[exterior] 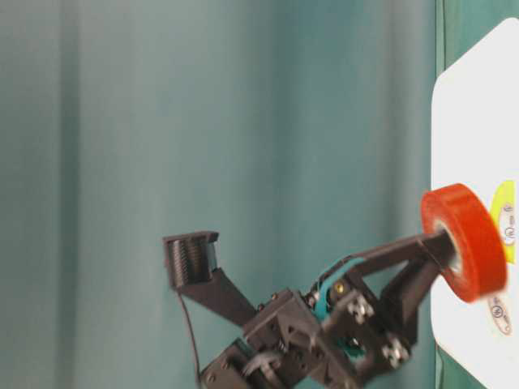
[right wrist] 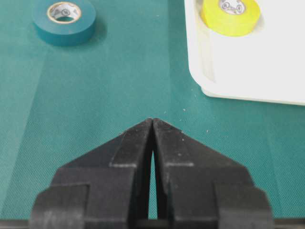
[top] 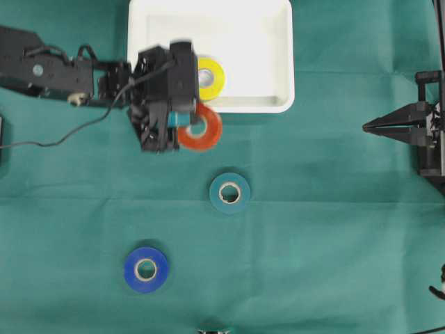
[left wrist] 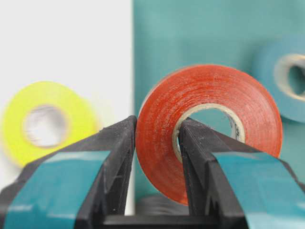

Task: Put the tape into the white case with the left arm.
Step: 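Lift the red tape and set it in the tray's upper right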

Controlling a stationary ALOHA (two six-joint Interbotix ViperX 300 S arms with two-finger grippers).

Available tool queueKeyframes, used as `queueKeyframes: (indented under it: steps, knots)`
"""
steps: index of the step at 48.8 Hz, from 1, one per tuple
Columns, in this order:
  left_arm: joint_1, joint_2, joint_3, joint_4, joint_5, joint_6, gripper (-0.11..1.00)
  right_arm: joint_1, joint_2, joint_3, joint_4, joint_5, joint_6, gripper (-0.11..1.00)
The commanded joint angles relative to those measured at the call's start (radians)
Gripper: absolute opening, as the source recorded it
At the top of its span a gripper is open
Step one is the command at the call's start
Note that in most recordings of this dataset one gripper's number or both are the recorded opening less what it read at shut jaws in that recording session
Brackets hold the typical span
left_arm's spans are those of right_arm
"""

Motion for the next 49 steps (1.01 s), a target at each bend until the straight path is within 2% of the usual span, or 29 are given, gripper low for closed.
queueKeyframes:
  steps: [1, 15, 26, 49]
  knots:
    - [0.049, 0.0, -0.034, -0.002, -0.026, 0.002, 0.27, 0.0, 0.006, -0.009, -0.002, -0.011, 0.002, -0.1]
    - [0.181, 0.064, -0.077, -0.002, -0.124, 0.002, 0.27, 0.0, 0.006, -0.009, -0.002, -0.011, 0.002, -0.1]
    - [0.276, 0.114, -0.112, -0.002, -0.14, 0.002, 0.27, 0.0, 0.006, -0.009, -0.002, -0.011, 0.002, -0.1]
    - [0.37, 0.212, -0.186, -0.002, -0.14, 0.003, 0.27, 0.0, 0.006, -0.003, -0.002, -0.021, 0.002, -0.1]
